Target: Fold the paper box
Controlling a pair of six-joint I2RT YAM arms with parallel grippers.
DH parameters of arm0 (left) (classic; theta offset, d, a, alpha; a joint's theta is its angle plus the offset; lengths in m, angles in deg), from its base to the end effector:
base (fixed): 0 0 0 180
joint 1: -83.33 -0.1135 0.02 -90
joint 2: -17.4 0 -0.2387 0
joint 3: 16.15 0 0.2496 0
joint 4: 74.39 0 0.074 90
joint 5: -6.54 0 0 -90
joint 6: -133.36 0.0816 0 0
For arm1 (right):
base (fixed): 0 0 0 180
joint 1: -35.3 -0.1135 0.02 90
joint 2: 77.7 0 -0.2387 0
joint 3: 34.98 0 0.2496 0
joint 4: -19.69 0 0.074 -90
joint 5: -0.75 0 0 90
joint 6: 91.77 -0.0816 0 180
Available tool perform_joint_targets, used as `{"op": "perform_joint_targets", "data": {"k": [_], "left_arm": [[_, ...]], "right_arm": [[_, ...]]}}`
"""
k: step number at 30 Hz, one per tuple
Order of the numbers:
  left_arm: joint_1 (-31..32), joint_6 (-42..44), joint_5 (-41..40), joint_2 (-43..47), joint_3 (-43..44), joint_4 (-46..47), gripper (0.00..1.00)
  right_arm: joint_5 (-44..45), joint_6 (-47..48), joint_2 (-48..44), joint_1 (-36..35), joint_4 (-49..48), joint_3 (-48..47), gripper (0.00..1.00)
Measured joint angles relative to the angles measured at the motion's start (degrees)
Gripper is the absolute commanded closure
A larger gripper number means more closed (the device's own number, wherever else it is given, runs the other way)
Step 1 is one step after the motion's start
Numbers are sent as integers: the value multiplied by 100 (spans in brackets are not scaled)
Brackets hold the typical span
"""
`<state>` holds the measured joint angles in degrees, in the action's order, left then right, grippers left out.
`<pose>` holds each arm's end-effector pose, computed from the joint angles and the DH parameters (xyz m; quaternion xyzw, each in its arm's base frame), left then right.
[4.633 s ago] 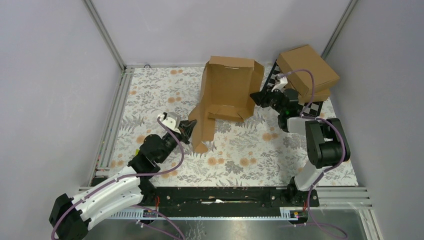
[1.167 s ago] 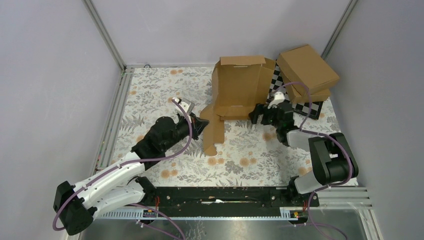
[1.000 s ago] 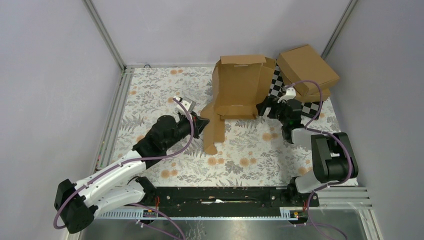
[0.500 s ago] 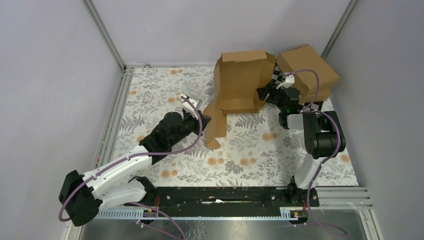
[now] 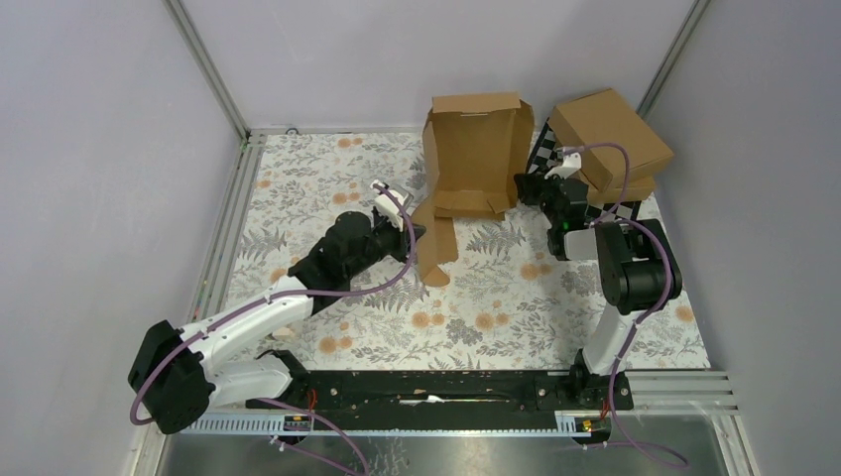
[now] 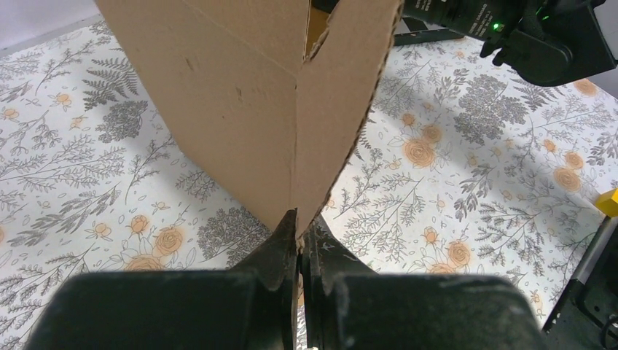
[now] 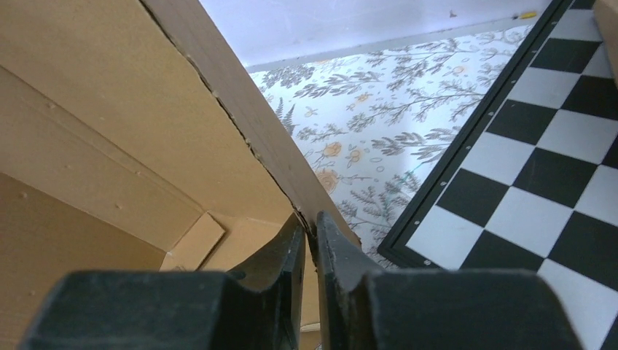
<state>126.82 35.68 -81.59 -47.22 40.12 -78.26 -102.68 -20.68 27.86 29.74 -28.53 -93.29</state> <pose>0.2279 -0.2199 0.2600 0.2490 0.7374 -0.2825 0.5607 0.4031 0.0583 0.1628 -0.0019 0.7013 0.2302 0.6747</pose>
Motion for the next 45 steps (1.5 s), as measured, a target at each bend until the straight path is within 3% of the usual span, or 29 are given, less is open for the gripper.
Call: {"op": "perform_joint_targets", "data": {"k": [2, 9, 15, 26, 39, 45], "left_arm": [[0, 0, 63, 0, 33, -22, 100], [0, -2, 98, -2, 111, -101, 100], [0, 2, 155, -138, 188, -118, 100], [-2, -37, 450, -647, 544, -50, 100], [-79, -647, 911, -988, 643, 411, 100], [-94, -734, 953, -988, 643, 420, 100]], "right_arm": [[76, 9, -52, -83, 4, 81, 73], [98, -87, -118, -195, 15, 96, 60], [389, -236, -118, -195, 9, 92, 36], [374, -328, 227, -103, 9, 52, 23], [-363, -586, 527, -72, 164, -391, 25], [-540, -667, 527, -90, 297, -391, 14]]}}
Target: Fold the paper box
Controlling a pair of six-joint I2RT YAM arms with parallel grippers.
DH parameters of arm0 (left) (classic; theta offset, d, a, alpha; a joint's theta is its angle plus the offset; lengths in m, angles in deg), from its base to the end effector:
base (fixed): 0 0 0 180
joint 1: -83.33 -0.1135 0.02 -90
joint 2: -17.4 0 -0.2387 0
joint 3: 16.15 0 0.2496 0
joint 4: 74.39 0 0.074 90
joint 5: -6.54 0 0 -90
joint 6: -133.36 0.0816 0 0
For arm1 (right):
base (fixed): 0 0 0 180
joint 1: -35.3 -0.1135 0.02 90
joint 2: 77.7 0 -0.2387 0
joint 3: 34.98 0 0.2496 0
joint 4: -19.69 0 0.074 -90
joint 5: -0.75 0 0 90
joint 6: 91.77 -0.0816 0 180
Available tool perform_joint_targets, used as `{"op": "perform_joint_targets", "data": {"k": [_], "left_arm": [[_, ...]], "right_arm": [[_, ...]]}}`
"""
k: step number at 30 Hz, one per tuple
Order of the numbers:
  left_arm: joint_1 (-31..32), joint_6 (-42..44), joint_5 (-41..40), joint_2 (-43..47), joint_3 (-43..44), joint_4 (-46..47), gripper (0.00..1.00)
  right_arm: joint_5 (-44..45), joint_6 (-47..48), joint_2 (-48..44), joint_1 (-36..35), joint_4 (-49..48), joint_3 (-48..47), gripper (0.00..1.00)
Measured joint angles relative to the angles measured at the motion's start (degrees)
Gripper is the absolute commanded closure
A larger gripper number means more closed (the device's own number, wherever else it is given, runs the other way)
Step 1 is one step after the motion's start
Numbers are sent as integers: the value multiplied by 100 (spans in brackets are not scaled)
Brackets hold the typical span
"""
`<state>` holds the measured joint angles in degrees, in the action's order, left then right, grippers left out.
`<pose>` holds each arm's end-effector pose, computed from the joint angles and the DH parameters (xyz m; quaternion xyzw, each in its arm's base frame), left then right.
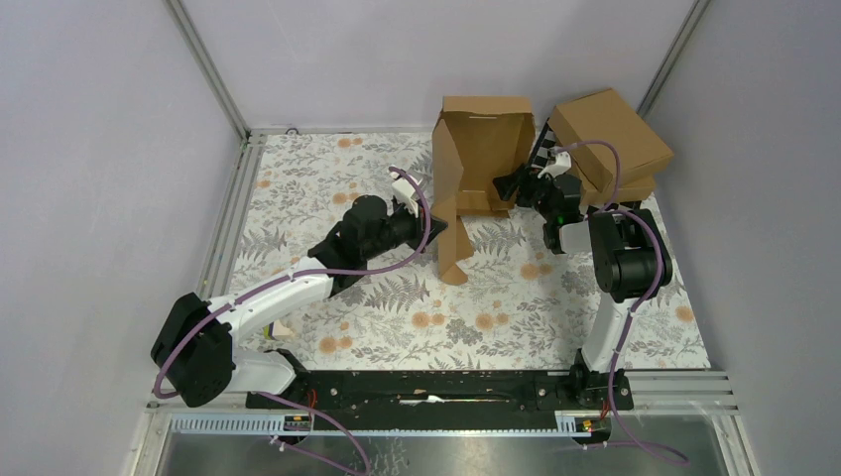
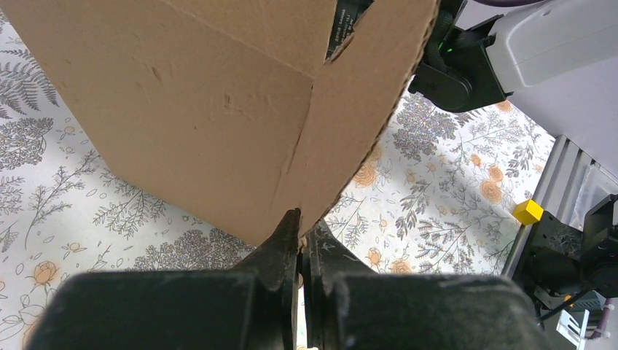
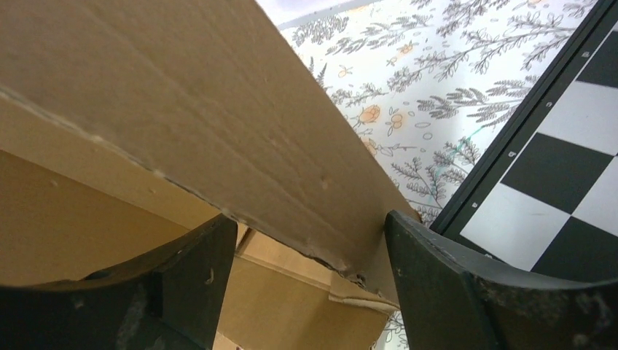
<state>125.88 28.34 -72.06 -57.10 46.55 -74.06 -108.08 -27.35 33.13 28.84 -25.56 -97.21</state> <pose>0.2480 -0.2495 0.2619 0.2444 0.7333 -0.3706 0.5149 0.4153 0.0735 0.1405 0.0085 0.7263 0.3012 0.6178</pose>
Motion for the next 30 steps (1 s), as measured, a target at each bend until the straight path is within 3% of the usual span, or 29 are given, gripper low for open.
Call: {"op": "perform_joint_targets", "data": {"k": [2, 5, 13, 30], "left_arm": [[0, 2, -2, 0, -2, -13, 100], [0, 20, -7, 31, -2, -74, 100], [0, 129, -50, 170, -20, -247, 100], [-199, 256, 46, 302, 175, -841, 100]], "right_arm": [[-79, 33, 0, 0, 85, 0, 5], [-149, 417, -9, -11, 385, -7, 1], [-706, 1126, -39, 31, 960, -42, 1], [-1482, 1394, -61, 52, 1738, -306, 0]]}}
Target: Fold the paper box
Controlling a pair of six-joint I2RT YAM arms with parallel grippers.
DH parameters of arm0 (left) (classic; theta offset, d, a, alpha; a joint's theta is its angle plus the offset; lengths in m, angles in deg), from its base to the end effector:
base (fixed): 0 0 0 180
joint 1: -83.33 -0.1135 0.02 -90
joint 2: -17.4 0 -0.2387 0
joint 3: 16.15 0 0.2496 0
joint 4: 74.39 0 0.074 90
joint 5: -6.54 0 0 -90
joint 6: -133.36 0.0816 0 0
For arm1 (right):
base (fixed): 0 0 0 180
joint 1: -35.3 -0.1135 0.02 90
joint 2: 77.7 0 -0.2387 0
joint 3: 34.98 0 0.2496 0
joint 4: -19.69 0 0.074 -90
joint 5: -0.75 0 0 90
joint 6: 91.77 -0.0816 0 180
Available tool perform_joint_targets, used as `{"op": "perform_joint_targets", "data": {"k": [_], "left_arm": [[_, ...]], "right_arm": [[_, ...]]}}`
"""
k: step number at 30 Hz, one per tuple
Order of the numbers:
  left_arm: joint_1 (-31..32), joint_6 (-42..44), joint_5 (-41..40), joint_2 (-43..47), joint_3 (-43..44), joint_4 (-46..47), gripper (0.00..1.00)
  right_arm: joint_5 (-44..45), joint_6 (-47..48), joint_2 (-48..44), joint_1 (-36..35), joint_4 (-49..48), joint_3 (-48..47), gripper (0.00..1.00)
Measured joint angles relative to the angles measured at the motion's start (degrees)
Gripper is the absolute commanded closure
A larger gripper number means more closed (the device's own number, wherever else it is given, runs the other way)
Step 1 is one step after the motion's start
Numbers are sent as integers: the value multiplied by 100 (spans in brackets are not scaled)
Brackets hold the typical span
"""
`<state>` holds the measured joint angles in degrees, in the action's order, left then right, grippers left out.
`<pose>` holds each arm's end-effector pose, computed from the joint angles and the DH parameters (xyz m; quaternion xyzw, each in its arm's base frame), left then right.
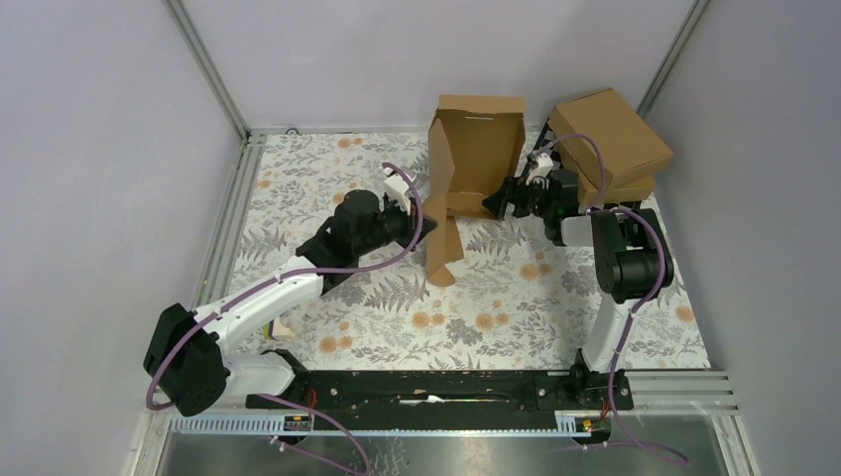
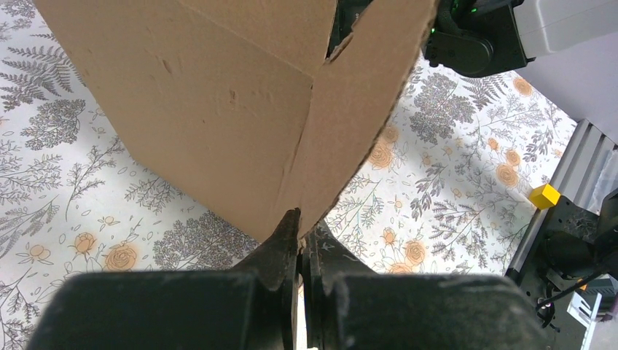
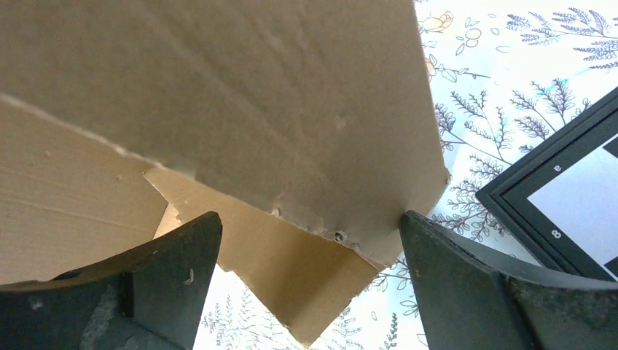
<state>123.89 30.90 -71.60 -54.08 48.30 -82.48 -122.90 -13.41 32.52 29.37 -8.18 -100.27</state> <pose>0.2477 -0.2341 0.2692 0.2527 0.7509 -0.3433 0.5045 0.4080 0.0878 0.1196 -0.1335 0.7774 0.3169 0.5267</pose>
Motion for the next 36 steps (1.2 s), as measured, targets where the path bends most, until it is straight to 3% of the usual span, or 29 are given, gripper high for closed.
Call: {"op": "perform_joint_targets", "data": {"k": [9, 12, 17, 23, 30, 36], "left_arm": [[-157, -7, 127, -133, 490, -476, 100], [-157, -4, 118, -164, 673, -728, 100], [-157, -4, 118, -164, 752, -938, 100], [-157, -7, 111, -166, 844, -1123, 100], [-157, -116, 103, -151, 1314, -1714, 100], [-157, -256, 131, 184, 1464, -2326, 100]], "right_arm": [[22, -195, 31, 0, -22, -116, 1], [197, -365, 33, 0, -234, -20, 9], [739, -555, 157, -7, -754, -17, 43], [1578, -363, 214, -225, -997, -11, 100], [2428, -334, -118, -673, -625, 122, 100], [3495, -514, -1255, -1351, -94, 1047, 100]]}}
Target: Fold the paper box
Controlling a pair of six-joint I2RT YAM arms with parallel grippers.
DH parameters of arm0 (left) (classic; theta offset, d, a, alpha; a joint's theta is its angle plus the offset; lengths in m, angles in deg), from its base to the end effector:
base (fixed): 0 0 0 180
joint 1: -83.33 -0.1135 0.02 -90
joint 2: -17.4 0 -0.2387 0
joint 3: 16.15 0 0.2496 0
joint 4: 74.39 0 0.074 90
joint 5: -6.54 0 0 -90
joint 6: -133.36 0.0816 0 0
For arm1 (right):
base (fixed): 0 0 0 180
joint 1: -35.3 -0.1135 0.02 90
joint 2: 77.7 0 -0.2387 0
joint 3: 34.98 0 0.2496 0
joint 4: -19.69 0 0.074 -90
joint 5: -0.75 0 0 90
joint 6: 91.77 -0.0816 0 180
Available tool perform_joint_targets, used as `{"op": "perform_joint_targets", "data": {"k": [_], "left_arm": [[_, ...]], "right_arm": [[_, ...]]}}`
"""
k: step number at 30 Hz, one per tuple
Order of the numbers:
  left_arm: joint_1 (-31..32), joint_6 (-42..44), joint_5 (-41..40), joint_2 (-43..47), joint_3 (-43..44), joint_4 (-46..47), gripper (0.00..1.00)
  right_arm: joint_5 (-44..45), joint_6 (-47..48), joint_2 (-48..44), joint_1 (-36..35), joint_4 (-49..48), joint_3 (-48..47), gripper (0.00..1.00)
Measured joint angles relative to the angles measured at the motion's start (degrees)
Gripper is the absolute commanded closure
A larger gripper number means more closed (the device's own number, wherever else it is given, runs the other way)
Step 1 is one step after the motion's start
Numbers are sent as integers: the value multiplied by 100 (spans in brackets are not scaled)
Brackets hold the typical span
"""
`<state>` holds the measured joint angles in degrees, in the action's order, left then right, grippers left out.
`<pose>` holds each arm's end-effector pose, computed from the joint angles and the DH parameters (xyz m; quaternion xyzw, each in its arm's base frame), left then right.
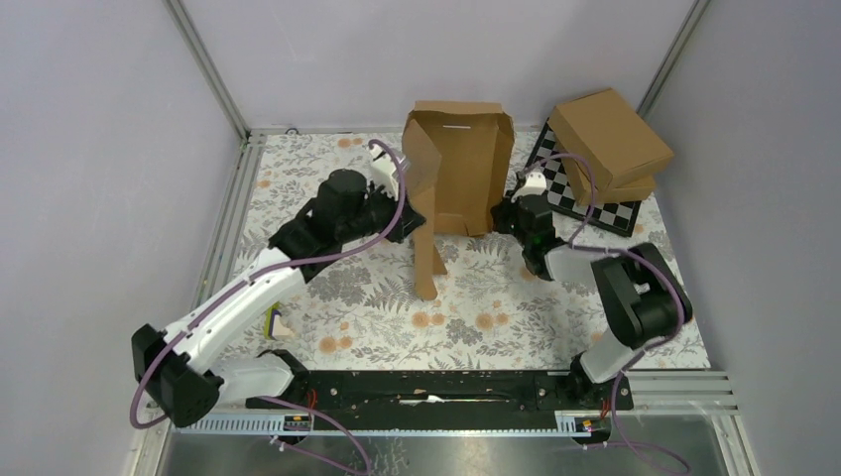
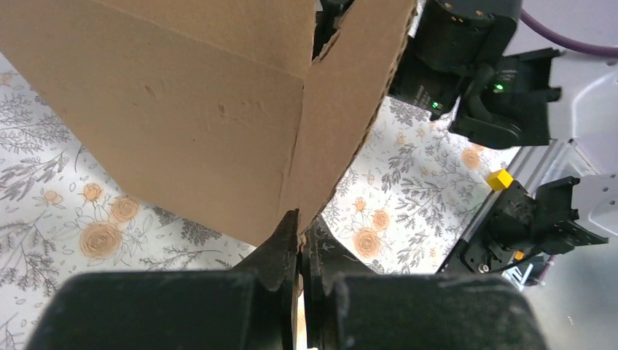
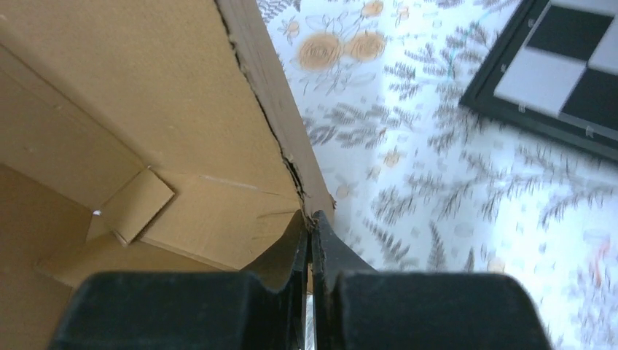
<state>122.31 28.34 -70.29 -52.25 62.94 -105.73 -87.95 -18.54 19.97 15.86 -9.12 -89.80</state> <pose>0.2414 -0.2193 0.3210 0.2337 0.7918 -0.3372 0.4525 0.3644 0.1266 0.1426 -0.0114 0.7881 0.1827 0.5877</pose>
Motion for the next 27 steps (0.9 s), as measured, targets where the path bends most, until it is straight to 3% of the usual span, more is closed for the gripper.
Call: {"op": "perform_joint_targets", "data": {"k": [7, 17, 27], "left_arm": [[0, -219, 37, 767, -732, -2, 100], [0, -393, -343, 1727, -1204, -299, 100], [0, -706, -1091, 2594, -2006, -356, 78]], "right_arm": [[870, -752, -1580, -533, 1099, 804, 100], [973, -1152, -3047, -623, 2413, 1285, 100], [778, -1316, -4332, -667, 2527, 2186, 100]]}}
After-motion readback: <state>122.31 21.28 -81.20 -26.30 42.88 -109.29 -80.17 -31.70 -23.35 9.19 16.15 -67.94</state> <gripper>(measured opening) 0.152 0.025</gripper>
